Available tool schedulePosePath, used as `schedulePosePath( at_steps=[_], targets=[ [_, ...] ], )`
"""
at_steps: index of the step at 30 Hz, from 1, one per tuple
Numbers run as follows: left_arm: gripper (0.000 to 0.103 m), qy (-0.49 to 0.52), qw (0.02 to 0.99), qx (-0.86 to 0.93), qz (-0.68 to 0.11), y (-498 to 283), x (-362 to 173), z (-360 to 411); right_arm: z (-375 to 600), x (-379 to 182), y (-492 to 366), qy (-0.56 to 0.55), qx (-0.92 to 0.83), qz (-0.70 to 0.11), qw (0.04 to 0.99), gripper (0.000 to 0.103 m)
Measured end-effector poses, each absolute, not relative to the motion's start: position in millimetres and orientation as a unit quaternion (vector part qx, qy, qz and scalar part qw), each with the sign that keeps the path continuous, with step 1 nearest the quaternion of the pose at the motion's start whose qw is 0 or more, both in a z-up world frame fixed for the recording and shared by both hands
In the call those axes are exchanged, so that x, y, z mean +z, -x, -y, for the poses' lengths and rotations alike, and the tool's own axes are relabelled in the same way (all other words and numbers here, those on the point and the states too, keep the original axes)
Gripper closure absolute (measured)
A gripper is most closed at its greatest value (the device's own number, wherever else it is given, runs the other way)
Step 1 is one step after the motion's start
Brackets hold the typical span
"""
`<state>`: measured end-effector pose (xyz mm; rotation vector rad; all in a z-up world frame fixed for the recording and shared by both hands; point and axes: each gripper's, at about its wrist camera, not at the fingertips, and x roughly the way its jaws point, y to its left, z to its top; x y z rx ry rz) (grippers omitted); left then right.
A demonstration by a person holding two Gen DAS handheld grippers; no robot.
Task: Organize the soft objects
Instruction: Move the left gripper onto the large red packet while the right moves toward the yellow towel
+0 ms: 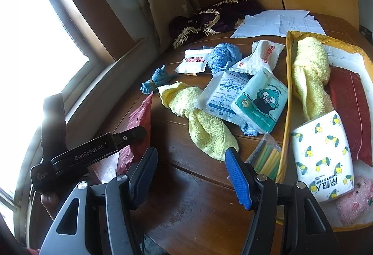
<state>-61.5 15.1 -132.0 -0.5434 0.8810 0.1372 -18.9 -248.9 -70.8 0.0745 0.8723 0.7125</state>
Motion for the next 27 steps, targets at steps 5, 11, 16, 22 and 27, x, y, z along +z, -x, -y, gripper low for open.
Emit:
schedulePosePath(
  at_steps=[5,11,16,22,27],
  targets=[
    [0.031,0.265,0.867,0.064,-0.418,64.9,-132.4,-19.0,232.4,-73.4,6.0,-0.011,0.315,-0.411,0.855,0.039],
    [0.031,0.258,0.870,0.062,-0.417,67.6,-131.3,-19.0,224.7,-77.4,-8.6,0.013,0.284,-0.403,0.870,0.039],
    [0.031,0.250,0.872,0.062,-0.416,69.4,-130.8,-15.2,219.9,-78.9,-6.7,0.025,0.275,-0.400,0.874,0.038],
    [0.031,0.257,0.870,0.059,-0.416,74.2,-131.1,-20.6,213.2,-73.5,-6.6,0.023,0.271,-0.399,0.876,0.038],
    [0.031,0.267,0.870,0.060,-0.410,80.5,-129.7,-27.0,195.7,-62.8,8.7,0.070,0.253,-0.362,0.894,0.039]
  ],
)
